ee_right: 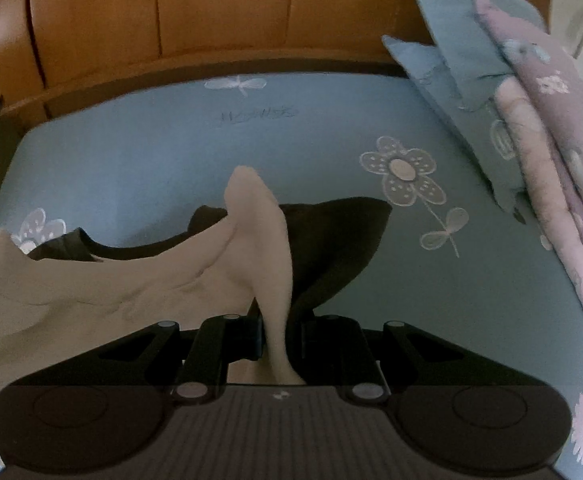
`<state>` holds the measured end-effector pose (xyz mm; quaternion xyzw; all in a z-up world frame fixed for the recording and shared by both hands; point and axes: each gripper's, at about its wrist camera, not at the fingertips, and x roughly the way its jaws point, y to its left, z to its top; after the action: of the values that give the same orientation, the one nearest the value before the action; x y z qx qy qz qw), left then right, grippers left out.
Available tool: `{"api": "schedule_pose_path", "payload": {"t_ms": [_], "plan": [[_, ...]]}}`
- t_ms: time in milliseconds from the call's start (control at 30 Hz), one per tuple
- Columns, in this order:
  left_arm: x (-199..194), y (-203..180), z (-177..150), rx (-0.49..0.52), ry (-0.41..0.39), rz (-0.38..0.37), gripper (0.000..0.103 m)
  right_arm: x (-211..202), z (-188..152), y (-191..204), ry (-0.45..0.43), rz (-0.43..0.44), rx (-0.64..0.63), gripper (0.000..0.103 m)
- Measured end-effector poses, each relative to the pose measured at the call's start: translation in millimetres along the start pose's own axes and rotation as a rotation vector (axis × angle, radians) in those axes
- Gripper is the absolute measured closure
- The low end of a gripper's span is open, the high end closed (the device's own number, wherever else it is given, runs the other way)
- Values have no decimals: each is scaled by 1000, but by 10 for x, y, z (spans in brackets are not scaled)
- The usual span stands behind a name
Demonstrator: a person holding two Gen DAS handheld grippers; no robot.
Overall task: Fold clothes
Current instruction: 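Raise the held cream shirt higher with both closed tools, then lower the cream shirt onto the dark garment and open both tools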
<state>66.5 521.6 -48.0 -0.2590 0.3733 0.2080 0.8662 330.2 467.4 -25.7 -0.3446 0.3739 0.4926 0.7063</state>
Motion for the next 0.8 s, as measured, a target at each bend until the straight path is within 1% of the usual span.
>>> {"api": "schedule_pose_path", "payload": {"t_ms": [100,233,367,400,433,467,500,533,567,600,633,700,767,800], "plan": [[181,137,-33,-28,32,12,93,257,19,10,35,-7,-17,84],[371,382,-140,-78,79,36,93,661,-34,-53,71,-61,-18,84],[518,633,-320,-160,128,38,92,1099,-151,-148,127,-112,-9,83],[553,687,-365,-180,132,35,91,1196,-175,-162,135,-125,-10,80],[584,732,-401,-202,135,41,88,1270,-179,-170,141,-134,-7,79],[613,775,-436,-224,136,39,88,1316,-187,-173,143,-143,1,75],[655,822,-471,-243,144,27,86,1338,-192,-174,138,-158,9,68],[684,868,-501,-273,158,24,77,1353,-192,-178,135,-172,15,65],[711,914,-530,-305,173,23,70,1351,-185,-188,136,-181,18,59],[722,977,-562,-343,178,16,60,1343,-178,-203,142,-188,24,52],[698,1031,-591,-381,175,7,59,1331,-168,-220,146,-190,32,51],[600,1154,-621,-454,162,-39,56,1213,-158,-297,139,-169,78,51],[473,1263,-634,-483,123,-43,50,985,-181,-393,107,-152,137,51],[431,1317,-642,-492,106,-48,42,839,-207,-446,79,-146,171,48]]}}
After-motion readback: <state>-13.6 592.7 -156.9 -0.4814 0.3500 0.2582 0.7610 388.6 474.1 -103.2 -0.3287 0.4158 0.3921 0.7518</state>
